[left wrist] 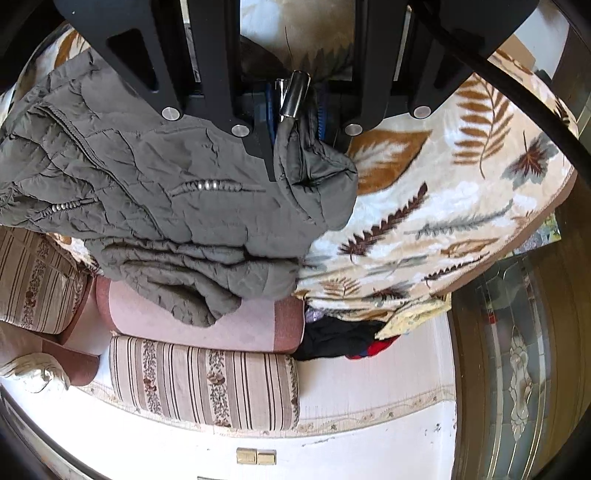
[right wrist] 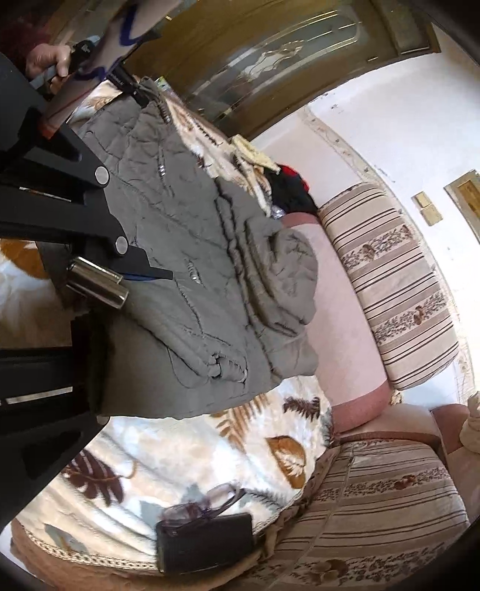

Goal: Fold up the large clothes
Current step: 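Lift the grasped hem corner with the left gripper toward the hood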

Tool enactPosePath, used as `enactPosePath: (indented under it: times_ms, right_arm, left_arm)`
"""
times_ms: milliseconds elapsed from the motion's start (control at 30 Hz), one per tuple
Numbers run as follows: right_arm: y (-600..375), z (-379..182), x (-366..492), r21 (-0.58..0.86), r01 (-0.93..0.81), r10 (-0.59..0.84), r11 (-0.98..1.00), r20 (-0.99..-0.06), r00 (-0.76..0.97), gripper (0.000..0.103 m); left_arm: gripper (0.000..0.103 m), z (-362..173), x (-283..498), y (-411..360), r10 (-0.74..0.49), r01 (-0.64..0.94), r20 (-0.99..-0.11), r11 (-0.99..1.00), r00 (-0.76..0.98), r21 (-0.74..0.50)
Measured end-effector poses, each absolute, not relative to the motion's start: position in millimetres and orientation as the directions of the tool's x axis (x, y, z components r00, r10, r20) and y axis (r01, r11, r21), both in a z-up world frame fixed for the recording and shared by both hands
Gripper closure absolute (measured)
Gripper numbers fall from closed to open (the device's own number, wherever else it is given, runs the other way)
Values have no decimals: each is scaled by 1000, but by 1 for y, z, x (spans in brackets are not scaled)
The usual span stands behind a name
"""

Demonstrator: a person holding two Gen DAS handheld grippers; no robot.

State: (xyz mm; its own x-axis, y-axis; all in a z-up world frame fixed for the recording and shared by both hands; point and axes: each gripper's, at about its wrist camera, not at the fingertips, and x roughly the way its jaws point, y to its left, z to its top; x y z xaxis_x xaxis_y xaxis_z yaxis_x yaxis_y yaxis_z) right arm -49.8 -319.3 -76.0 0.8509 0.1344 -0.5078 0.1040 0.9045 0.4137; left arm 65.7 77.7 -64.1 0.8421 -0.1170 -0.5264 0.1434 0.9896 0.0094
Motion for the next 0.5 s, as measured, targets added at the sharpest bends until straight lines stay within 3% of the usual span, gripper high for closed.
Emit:
enactPosePath:
  times_ms: [500]
  right_arm:
    - [-331, -22, -24, 447, 46, 172, 893, -436, 883, 89]
  left_arm:
    - [86, -25, 95, 76, -163, 179, -504, 984, 848, -17]
